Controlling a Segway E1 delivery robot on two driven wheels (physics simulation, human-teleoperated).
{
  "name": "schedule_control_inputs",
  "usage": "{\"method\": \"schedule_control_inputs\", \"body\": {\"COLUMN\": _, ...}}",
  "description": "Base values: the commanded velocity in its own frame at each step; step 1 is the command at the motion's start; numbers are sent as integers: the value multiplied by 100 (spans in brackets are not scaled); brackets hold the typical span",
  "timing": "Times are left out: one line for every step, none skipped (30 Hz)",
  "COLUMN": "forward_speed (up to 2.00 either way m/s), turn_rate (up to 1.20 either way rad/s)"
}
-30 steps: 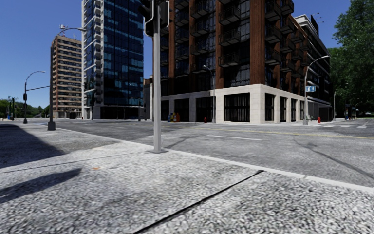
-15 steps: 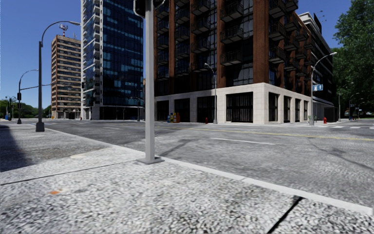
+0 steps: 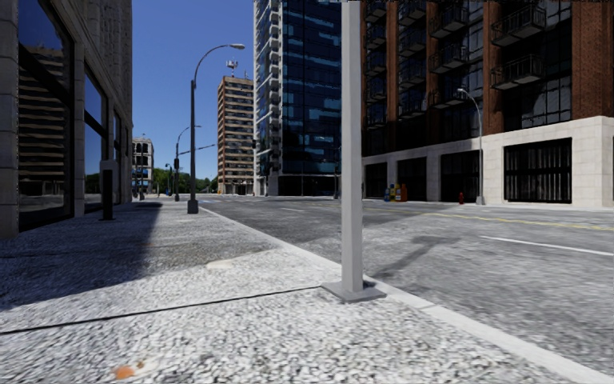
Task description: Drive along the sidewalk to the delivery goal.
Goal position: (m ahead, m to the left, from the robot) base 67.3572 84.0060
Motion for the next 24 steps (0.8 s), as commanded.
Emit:
{"method": "schedule_control_inputs", "body": {"forward_speed": 200, "turn_rate": 106}}
{"method": "schedule_control_inputs", "body": {"forward_speed": 200, "turn_rate": 106}}
{"method": "schedule_control_inputs", "body": {"forward_speed": 200, "turn_rate": 104}}
{"method": "schedule_control_inputs", "body": {"forward_speed": 200, "turn_rate": 28}}
{"method": "schedule_control_inputs", "body": {"forward_speed": 200, "turn_rate": 19}}
{"method": "schedule_control_inputs", "body": {"forward_speed": 200, "turn_rate": 16}}
{"method": "schedule_control_inputs", "body": {"forward_speed": 200, "turn_rate": 15}}
{"method": "schedule_control_inputs", "body": {"forward_speed": 200, "turn_rate": 12}}
{"method": "schedule_control_inputs", "body": {"forward_speed": 200, "turn_rate": 10}}
{"method": "schedule_control_inputs", "body": {"forward_speed": 200, "turn_rate": 10}}
{"method": "schedule_control_inputs", "body": {"forward_speed": 200, "turn_rate": 8}}
{"method": "schedule_control_inputs", "body": {"forward_speed": 200, "turn_rate": 8}}
{"method": "schedule_control_inputs", "body": {"forward_speed": 200, "turn_rate": 7}}
{"method": "schedule_control_inputs", "body": {"forward_speed": 200, "turn_rate": 6}}
{"method": "schedule_control_inputs", "body": {"forward_speed": 200, "turn_rate": 6}}
{"method": "schedule_control_inputs", "body": {"forward_speed": 200, "turn_rate": 6}}
{"method": "schedule_control_inputs", "body": {"forward_speed": 200, "turn_rate": 6}}
{"method": "schedule_control_inputs", "body": {"forward_speed": 200, "turn_rate": 6}}
{"method": "schedule_control_inputs", "body": {"forward_speed": 200, "turn_rate": 6}}
{"method": "schedule_control_inputs", "body": {"forward_speed": 200, "turn_rate": 6}}
{"method": "schedule_control_inputs", "body": {"forward_speed": 200, "turn_rate": 6}}
{"method": "schedule_control_inputs", "body": {"forward_speed": 200, "turn_rate": 6}}
{"method": "schedule_control_inputs", "body": {"forward_speed": 200, "turn_rate": 11}}
{"method": "schedule_control_inputs", "body": {"forward_speed": 200, "turn_rate": 25}}
